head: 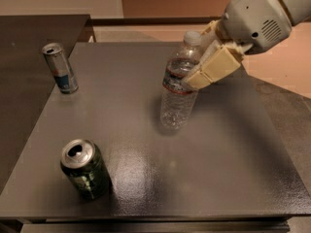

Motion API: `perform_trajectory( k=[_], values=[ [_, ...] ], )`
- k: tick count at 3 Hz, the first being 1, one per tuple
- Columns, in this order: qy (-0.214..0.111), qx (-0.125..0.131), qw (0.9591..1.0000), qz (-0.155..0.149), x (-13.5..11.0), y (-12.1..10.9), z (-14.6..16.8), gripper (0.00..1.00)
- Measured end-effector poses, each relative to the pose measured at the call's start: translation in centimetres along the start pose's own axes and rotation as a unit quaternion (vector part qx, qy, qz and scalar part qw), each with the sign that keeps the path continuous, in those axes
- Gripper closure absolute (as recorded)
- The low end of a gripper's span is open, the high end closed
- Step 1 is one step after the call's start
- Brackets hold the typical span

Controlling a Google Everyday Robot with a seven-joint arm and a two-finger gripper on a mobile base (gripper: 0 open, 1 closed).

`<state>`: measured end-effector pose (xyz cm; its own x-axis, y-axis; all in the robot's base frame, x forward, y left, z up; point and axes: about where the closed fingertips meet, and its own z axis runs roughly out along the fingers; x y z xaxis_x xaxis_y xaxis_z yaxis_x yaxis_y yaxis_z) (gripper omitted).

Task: Move water bottle near green can

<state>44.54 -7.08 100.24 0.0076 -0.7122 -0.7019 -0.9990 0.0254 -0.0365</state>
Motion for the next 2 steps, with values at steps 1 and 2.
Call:
perform_trajectory(
  k=[1,2],
  values=[
    [0.007,-0.023,0.9996,-0.017,-0.3,1.4,1.4,1.0],
    [0.013,-0.044,0.9984,-0.033,-0.5,2.7,3.0,1.0]
  ],
)
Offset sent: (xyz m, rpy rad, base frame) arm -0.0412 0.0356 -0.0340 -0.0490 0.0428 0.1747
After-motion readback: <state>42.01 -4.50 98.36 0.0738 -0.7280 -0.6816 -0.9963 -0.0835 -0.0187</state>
